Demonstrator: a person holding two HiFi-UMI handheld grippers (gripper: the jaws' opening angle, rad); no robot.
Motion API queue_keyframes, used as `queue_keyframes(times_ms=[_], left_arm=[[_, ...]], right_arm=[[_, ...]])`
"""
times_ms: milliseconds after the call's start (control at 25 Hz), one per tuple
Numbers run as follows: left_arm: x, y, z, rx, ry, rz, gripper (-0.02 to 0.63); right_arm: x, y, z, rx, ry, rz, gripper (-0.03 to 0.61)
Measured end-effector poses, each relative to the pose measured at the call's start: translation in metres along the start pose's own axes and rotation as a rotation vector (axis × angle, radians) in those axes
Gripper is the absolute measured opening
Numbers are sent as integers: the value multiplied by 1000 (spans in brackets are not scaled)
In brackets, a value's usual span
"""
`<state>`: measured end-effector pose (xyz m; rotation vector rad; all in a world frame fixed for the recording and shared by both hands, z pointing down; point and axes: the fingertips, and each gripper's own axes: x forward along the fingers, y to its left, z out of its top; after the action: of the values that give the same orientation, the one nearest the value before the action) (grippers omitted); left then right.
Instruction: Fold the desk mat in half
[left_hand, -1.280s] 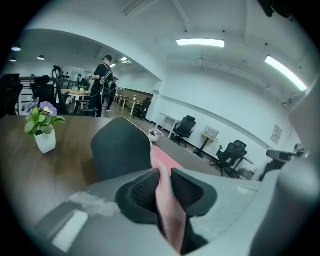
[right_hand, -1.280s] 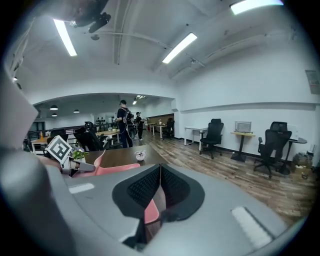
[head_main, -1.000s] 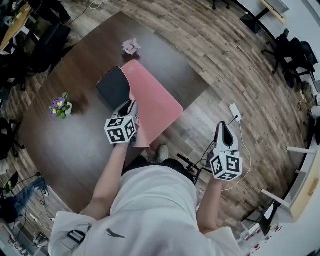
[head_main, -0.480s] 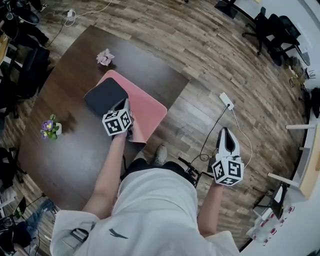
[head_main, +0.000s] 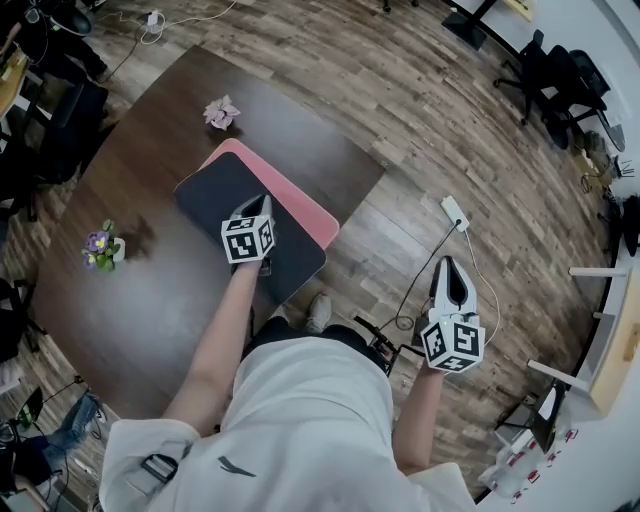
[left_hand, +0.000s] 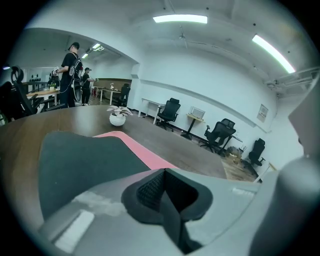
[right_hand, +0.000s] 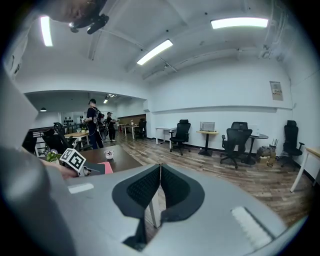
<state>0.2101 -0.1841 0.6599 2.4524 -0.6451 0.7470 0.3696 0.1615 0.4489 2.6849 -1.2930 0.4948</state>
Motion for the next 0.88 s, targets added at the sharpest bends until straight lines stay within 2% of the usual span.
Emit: queue_keyframes(times_ms=[240,560,880], left_arm=[[-7,-7,8,15,-27,-17,6],[-40,-24,30,26,-111,-51,6],[-86,-11,32,68,-169,-15,6]], right_arm=[[6,7,-1,-4,5,20,8],[13,13,1,-9,5,57,8],[30,33,0,-29,14,137,8]])
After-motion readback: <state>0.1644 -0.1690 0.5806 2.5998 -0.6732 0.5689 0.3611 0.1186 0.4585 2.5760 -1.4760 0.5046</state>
